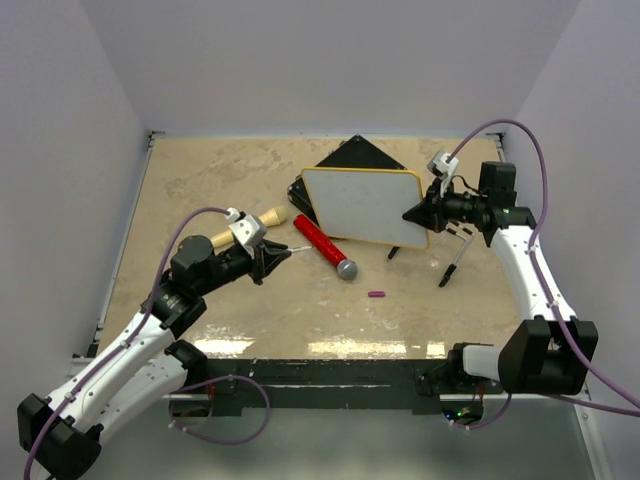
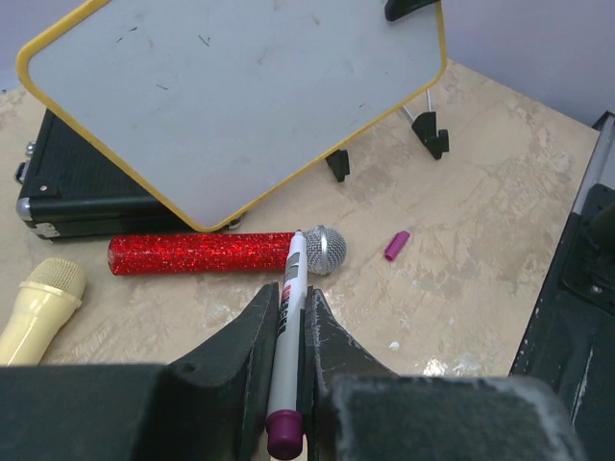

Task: Write a sentence on the whiteboard
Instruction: Write with the whiteboard marker without the cap on the whiteboard.

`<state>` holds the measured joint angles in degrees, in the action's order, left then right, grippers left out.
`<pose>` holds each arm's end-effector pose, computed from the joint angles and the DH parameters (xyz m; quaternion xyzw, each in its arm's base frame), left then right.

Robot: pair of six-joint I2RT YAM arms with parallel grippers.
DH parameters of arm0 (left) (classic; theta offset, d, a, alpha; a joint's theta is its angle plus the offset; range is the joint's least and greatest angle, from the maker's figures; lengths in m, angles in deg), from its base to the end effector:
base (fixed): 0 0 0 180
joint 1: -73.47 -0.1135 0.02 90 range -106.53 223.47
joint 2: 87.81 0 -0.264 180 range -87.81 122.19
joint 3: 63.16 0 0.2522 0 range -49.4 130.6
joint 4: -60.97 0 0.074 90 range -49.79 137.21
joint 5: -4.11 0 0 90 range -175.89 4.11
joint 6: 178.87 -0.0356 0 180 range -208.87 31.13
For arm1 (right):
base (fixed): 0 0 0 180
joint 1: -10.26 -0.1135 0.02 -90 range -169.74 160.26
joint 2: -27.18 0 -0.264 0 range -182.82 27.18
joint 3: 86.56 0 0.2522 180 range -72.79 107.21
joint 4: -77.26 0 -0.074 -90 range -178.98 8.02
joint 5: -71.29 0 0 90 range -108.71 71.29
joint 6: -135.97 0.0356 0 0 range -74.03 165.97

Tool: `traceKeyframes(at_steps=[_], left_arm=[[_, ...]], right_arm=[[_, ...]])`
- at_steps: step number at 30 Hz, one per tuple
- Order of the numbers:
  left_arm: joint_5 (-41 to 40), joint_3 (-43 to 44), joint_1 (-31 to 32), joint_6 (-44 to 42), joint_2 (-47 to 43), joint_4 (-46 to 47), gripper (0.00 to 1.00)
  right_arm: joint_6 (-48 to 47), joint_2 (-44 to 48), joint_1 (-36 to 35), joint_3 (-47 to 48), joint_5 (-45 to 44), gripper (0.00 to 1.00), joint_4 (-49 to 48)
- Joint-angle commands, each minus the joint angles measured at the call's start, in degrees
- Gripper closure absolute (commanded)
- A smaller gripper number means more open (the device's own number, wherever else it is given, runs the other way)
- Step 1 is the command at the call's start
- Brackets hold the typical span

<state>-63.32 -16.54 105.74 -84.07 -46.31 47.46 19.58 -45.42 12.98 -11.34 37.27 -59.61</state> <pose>0.1442 -0.1072 0.2953 0.3005 0.6907 -0.3442 0.5605 0.2655 0.0169 0.3159 -0.3567 0.7446 0.3197 0.4649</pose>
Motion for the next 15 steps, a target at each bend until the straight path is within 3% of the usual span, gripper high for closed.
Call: traceKeyframes(at_steps=[1, 9, 15], left_arm=[[-4.63, -1.22, -0.28, 4.42, -1.76, 3.96, 1.00], [-10.70, -2.19, -0.28, 8.12, -4.84, 4.67, 1.00], [-11.67, -2.01, -0.37, 11.46, -6.69, 4.67, 1.00]], right_arm=[[5.90, 2.99, -0.26, 2.18, -0.35, 1.00, -12.04], [10.83, 3.51, -0.61, 6.84, 3.68, 1.00, -13.90], [13.47, 4.92, -5.35, 3.86, 4.57, 1.00, -12.75]])
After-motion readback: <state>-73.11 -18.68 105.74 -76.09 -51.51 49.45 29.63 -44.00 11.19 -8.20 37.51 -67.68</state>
